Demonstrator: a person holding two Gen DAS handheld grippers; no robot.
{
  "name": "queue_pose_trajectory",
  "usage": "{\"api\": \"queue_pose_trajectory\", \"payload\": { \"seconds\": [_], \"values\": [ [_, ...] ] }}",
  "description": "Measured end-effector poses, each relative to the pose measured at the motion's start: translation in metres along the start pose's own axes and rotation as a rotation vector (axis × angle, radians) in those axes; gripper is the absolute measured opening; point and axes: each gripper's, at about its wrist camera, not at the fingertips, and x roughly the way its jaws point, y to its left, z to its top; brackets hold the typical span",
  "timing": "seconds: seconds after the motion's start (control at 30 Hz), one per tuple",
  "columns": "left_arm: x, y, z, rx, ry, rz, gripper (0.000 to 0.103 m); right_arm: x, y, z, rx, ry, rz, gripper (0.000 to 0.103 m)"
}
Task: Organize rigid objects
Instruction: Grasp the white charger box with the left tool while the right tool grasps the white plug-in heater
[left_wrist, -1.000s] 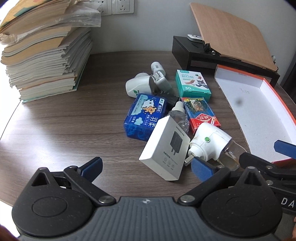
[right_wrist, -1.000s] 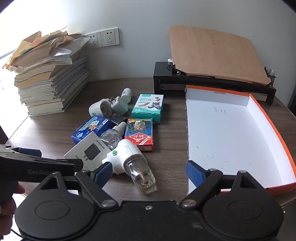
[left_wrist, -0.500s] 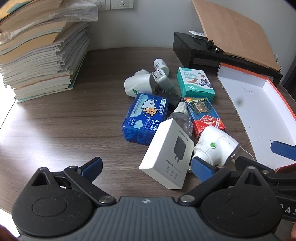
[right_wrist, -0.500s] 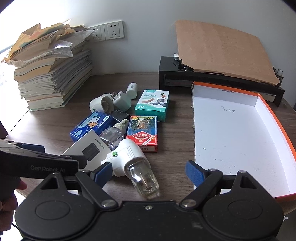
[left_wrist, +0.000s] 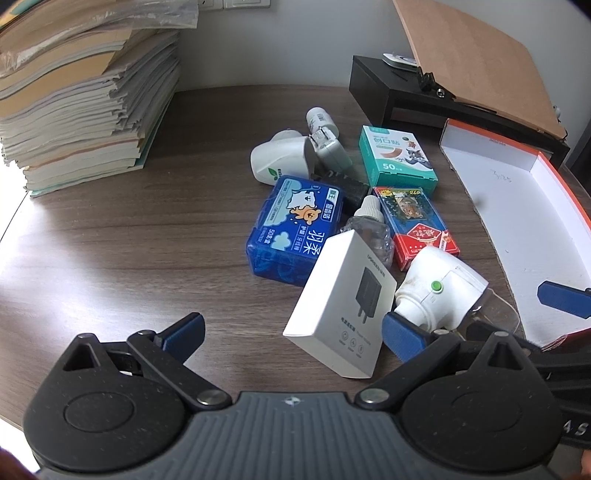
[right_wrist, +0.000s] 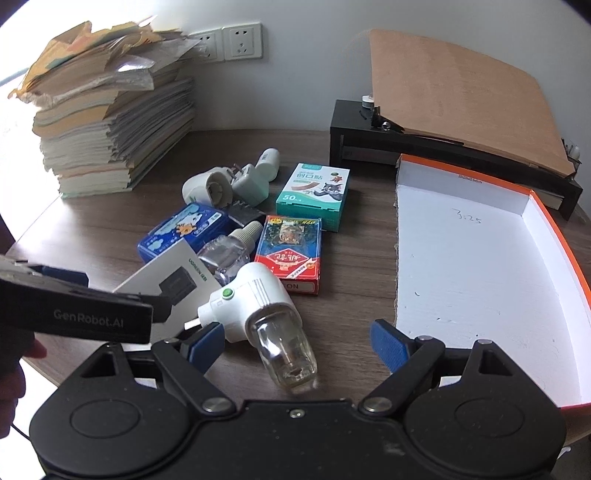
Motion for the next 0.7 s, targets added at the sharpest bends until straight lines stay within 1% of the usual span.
{"api": "queue_pose_trajectory", "payload": {
  "seconds": [0.23,0.33,0.43,0.5,0.53,0.57,0.6,0.63,0.7],
  "values": [
    [0.001,0.001,0.0,0.002,-0.002,0.01,0.103,0.015,0.007,0.0,-0.112,0.023,0.053,0.101],
    [0.001,0.002,0.0,0.002,-0.002,0.012,0.103,0.027,0.009,0.002,-0.156,0.021,0.097,0.101],
    [0.003,0.002,0.001,0.005,-0.002,0.017,0.103,0.04,0.01,0.004,-0.189,0.041,0.152,0.101],
    [0.003,0.002,0.001,0.008,-0.005,0.019,0.103,0.048,0.011,0.005,-0.207,0.045,0.169,0.1],
    [0.004,0.002,0.002,0.007,-0.005,0.02,0.103,0.052,0.011,0.005,-0.209,0.054,0.186,0.095],
    [0.005,0.002,0.002,0.008,-0.004,0.019,0.103,0.053,0.01,0.006,-0.207,0.056,0.202,0.079],
    [0.005,0.002,0.002,0.009,-0.005,0.018,0.103,0.055,0.01,0.006,-0.205,0.062,0.216,0.07],
    [0.006,0.002,0.003,0.008,-0.005,0.018,0.103,0.056,0.007,0.006,-0.192,0.07,0.227,0.067],
    [0.008,0.002,0.004,0.001,-0.009,0.013,0.103,0.056,0.004,0.006,-0.18,0.072,0.229,0.067]
  ]
}}
